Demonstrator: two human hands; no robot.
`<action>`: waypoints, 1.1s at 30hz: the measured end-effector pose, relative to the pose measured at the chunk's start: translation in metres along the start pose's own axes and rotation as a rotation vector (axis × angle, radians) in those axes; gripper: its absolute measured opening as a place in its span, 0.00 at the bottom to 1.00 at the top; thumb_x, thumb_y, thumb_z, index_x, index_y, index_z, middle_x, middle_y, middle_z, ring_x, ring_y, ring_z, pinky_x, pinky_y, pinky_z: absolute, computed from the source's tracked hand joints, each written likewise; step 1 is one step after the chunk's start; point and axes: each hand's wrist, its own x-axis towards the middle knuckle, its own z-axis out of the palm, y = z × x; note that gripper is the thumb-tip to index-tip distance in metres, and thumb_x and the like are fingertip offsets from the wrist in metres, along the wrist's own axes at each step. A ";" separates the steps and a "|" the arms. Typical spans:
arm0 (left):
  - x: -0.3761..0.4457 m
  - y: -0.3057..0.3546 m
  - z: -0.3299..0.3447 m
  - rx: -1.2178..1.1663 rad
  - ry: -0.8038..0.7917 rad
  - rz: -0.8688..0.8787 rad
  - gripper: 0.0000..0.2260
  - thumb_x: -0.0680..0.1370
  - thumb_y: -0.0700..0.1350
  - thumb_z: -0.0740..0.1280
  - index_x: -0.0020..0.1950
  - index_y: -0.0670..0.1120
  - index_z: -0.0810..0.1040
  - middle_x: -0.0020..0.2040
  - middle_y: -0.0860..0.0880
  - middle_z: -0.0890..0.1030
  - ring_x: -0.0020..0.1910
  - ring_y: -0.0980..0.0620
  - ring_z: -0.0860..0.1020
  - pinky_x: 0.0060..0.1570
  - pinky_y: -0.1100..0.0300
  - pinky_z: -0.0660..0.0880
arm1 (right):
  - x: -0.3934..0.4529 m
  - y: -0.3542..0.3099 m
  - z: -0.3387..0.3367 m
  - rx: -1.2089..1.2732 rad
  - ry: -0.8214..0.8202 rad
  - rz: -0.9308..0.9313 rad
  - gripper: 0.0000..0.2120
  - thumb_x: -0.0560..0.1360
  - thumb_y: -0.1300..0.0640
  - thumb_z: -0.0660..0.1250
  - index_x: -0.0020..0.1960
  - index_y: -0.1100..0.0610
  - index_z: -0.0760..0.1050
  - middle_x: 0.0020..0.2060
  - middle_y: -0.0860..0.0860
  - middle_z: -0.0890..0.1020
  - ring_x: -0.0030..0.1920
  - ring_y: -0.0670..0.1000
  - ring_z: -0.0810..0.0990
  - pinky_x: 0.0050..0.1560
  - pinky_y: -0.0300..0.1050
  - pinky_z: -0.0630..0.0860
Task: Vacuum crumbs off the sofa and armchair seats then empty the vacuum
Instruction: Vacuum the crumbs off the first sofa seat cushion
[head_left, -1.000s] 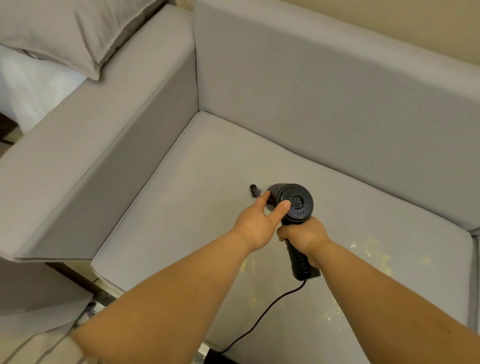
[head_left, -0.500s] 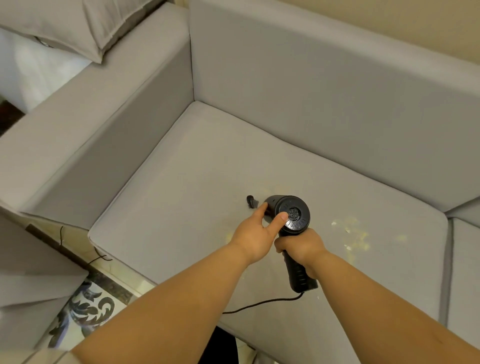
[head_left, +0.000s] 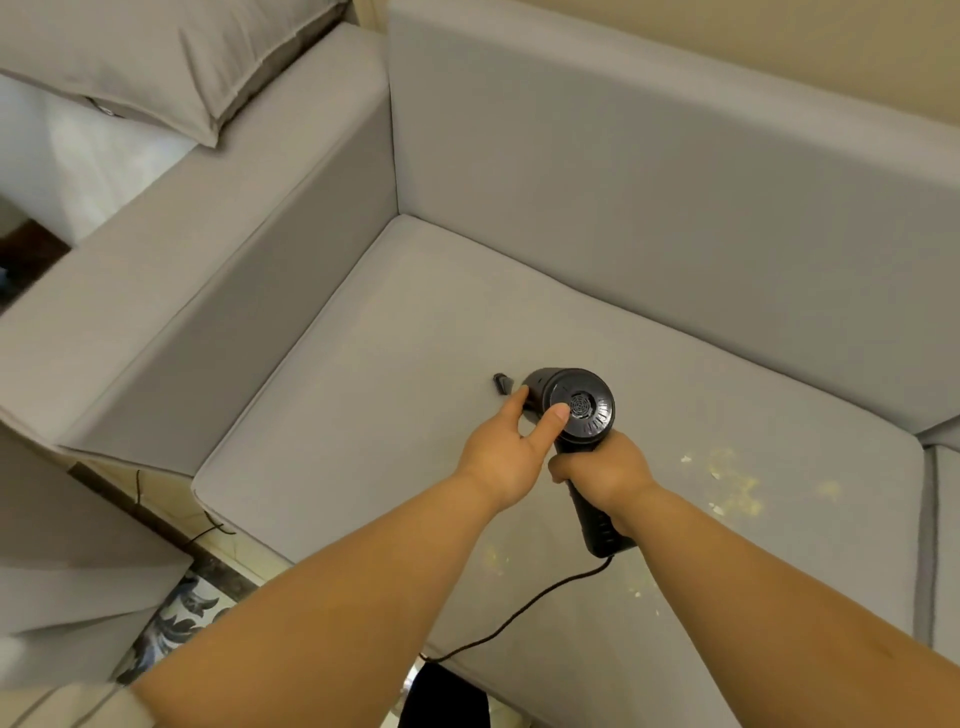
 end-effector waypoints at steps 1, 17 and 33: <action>0.005 -0.002 -0.004 0.008 -0.019 -0.010 0.33 0.75 0.65 0.59 0.77 0.54 0.58 0.73 0.52 0.68 0.71 0.51 0.67 0.64 0.61 0.63 | 0.005 -0.001 0.004 -0.006 0.004 -0.009 0.11 0.64 0.63 0.73 0.43 0.53 0.75 0.38 0.53 0.80 0.38 0.54 0.78 0.39 0.46 0.75; -0.014 0.009 0.033 0.010 -0.156 -0.050 0.34 0.75 0.66 0.60 0.77 0.52 0.58 0.72 0.50 0.69 0.69 0.49 0.68 0.64 0.58 0.65 | -0.030 0.026 -0.026 0.027 0.011 0.119 0.11 0.63 0.65 0.72 0.45 0.60 0.78 0.42 0.62 0.82 0.44 0.63 0.81 0.52 0.60 0.81; -0.020 -0.017 0.031 0.016 -0.138 -0.072 0.35 0.74 0.66 0.61 0.77 0.54 0.55 0.73 0.50 0.67 0.71 0.49 0.66 0.65 0.58 0.62 | -0.024 0.045 -0.003 0.054 -0.023 0.120 0.10 0.64 0.65 0.72 0.45 0.59 0.78 0.41 0.60 0.81 0.41 0.60 0.79 0.47 0.54 0.80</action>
